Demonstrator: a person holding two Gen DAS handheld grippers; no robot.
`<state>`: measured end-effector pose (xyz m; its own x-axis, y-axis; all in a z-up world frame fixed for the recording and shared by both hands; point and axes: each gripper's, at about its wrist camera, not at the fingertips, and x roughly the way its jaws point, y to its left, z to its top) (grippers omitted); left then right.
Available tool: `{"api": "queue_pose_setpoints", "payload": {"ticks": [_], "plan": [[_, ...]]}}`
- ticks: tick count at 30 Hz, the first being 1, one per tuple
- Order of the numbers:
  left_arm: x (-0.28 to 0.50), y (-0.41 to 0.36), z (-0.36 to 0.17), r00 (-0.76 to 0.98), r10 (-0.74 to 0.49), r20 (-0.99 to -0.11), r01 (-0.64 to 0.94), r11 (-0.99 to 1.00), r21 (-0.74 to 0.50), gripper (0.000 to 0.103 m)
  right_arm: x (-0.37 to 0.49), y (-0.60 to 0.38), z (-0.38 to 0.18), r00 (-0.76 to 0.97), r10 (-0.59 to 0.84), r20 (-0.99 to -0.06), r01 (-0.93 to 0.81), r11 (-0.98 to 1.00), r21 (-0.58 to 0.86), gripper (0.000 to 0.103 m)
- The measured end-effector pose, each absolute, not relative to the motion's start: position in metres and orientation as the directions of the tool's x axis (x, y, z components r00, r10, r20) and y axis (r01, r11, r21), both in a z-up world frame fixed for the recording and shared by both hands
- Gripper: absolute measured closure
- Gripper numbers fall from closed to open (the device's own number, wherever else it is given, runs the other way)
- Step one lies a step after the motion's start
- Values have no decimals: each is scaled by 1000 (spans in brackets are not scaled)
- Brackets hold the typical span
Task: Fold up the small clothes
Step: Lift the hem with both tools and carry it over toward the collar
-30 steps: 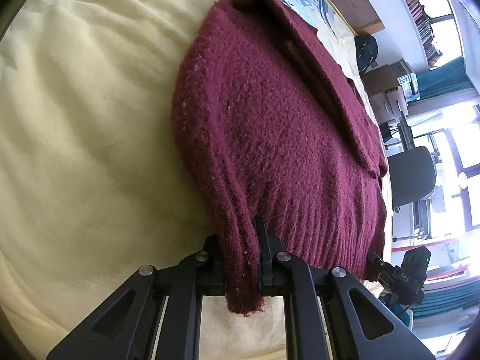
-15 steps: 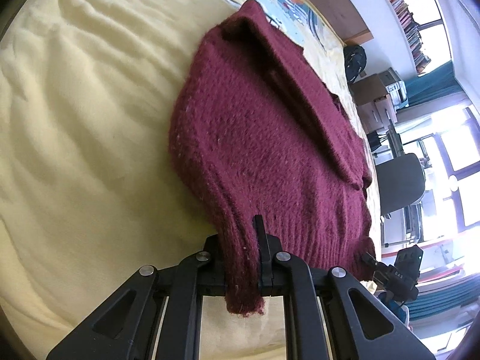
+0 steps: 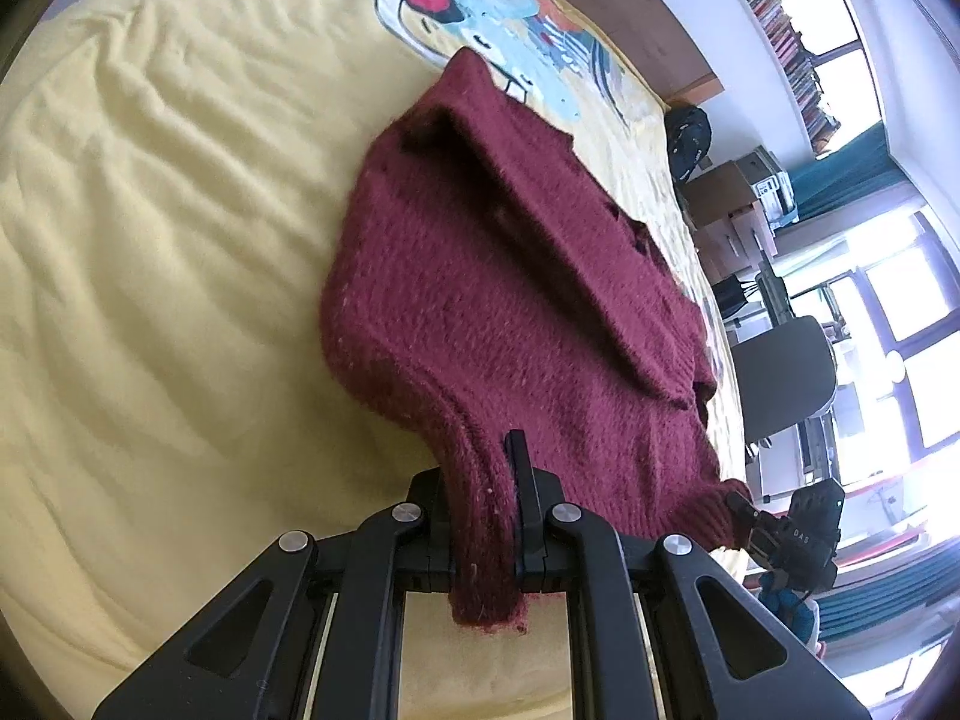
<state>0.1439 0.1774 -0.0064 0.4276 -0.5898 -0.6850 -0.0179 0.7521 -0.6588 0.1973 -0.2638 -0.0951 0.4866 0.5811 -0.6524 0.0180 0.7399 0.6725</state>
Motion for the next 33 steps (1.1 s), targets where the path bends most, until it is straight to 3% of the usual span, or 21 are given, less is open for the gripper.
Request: {"api": "queue_pose_setpoints", "payload": {"ticks": [33], "plan": [[228, 153, 67, 547, -565, -617, 89, 773, -628, 94, 257, -319, -36, 664, 533, -524, 15, 692, 722, 92]]}}
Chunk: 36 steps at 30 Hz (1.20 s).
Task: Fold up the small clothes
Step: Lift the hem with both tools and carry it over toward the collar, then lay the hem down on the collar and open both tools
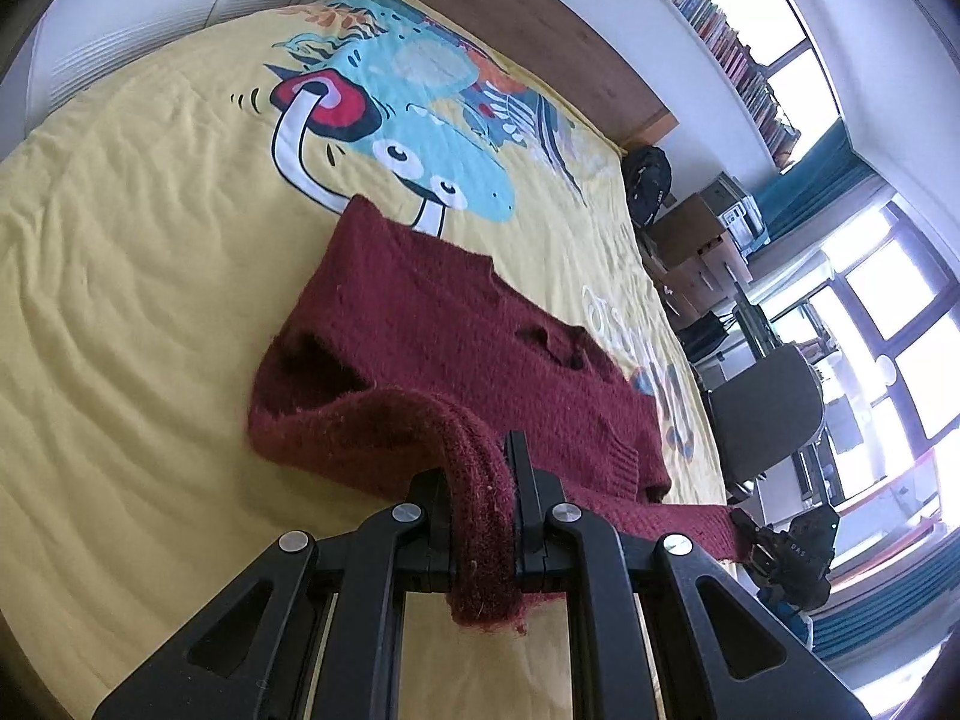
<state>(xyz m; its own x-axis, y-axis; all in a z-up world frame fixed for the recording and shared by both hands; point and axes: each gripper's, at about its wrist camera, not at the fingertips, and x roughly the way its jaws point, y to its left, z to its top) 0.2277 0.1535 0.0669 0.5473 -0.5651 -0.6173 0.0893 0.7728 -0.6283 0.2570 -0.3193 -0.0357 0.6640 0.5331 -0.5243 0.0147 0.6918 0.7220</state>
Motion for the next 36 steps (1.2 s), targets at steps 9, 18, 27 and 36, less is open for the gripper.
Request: {"api": "queue_pose_setpoints", "payload": {"ticks": [9, 18, 27, 36], "plan": [[271, 150, 63, 547, -550, -631, 93, 789, -607, 94, 300, -323, -42, 681, 515, -521, 76, 658, 749, 92], [336, 140, 23, 511, -509, -693, 39, 819, -573, 94, 352, -325, -75, 670, 467, -578, 189, 645, 740, 91], [384, 129, -24, 450, -433, -781, -3, 874, -486, 93, 391, -322, -109, 639, 412, -649, 297, 646, 703, 79], [399, 137, -40, 419, -482, -770, -28, 840, -541, 76, 409, -318, -117, 624, 397, -674, 321, 656, 683, 54]]}}
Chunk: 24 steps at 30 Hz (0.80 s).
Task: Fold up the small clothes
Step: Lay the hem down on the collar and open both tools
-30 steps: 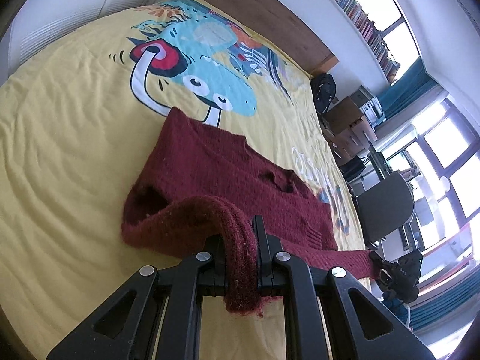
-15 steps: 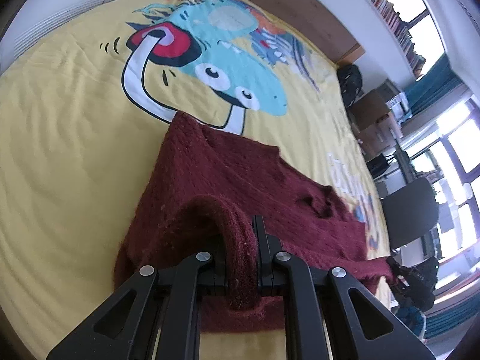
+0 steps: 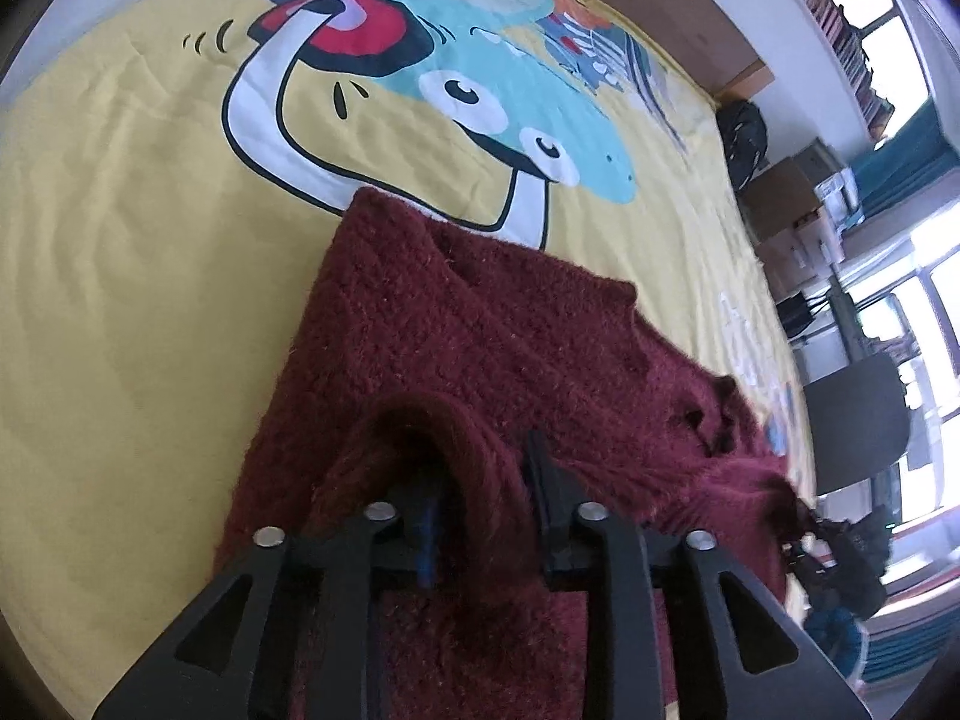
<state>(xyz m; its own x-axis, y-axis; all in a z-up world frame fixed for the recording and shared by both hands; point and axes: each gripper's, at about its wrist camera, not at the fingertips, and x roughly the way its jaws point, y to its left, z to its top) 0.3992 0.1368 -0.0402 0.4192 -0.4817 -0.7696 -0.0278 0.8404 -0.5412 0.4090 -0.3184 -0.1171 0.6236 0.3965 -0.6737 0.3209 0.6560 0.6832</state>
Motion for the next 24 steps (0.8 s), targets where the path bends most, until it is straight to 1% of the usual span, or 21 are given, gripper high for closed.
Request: {"api": "queue_pose_setpoints", "payload": {"ticks": [1, 4, 5, 7, 9, 13, 17, 24], "plan": [[400, 139, -39, 422, -496, -759, -32, 828, -560, 72, 410, -319, -117, 626, 401, -668, 322, 648, 691, 50], [401, 143, -31, 428, -510, -746, -34, 816, -578, 65, 411, -324, -113, 644, 396, -655, 339, 619, 708, 43], [401, 142, -27, 432, -504, -748, -33, 820, -571, 64, 411, -326, -111, 649, 395, -650, 343, 612, 713, 42], [401, 146, -19, 445, -492, -748, -32, 826, -563, 57, 409, -330, -108, 656, 387, -648, 353, 601, 717, 42], [402, 151, -11, 460, -477, -749, -39, 832, -553, 53, 407, -333, -103, 659, 379, -649, 349, 611, 711, 42], [399, 160, 5, 491, -443, -750, -26, 853, -521, 53, 402, -330, -89, 657, 355, -665, 315, 673, 669, 42], [391, 155, 16, 517, -402, -756, 15, 887, -461, 53, 400, -312, -79, 640, 339, -690, 251, 756, 604, 42], [383, 112, 5, 490, -390, -780, 129, 917, -378, 53, 406, -258, -77, 595, 300, -745, 91, 897, 433, 42]]}}
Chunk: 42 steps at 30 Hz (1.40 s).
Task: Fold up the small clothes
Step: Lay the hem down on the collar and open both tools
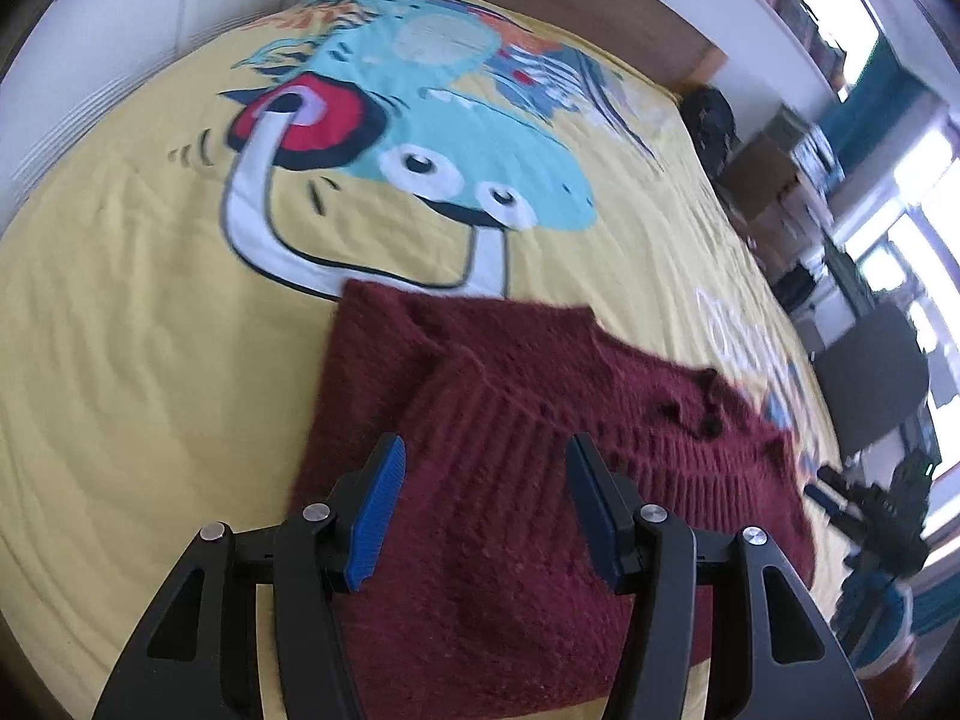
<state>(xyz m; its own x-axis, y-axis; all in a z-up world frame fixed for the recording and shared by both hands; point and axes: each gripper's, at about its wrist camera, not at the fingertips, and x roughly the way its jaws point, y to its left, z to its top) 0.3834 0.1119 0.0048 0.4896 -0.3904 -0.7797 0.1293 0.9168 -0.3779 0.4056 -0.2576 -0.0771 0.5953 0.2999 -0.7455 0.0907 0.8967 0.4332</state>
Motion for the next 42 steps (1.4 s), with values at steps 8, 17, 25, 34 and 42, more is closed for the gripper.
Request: {"api": "queue_pose_setpoints", "payload": {"ticks": [8, 17, 25, 34, 42], "plan": [[383, 77, -29, 456, -345, -820, 191, 938, -289, 53, 409, -228, -107, 550, 181, -815, -1, 976, 216, 42], [382, 87, -46, 452, -307, -837, 167, 952, -259, 53, 410, -248, -108, 545, 107, -831, 32, 988, 149, 42], [362, 95, -15, 516, -282, -809, 157, 959, -234, 53, 385, -251, -71, 587, 91, -804, 26, 991, 131, 42], [323, 92, -10, 556, -251, -793, 157, 968, -196, 53, 345, -224, -78, 570, 93, -816, -25, 995, 96, 42], [312, 94, -47, 488, -172, -856, 126, 984, -126, 53, 333, -245, -103, 520, 81, -851, 40, 992, 118, 42]]}}
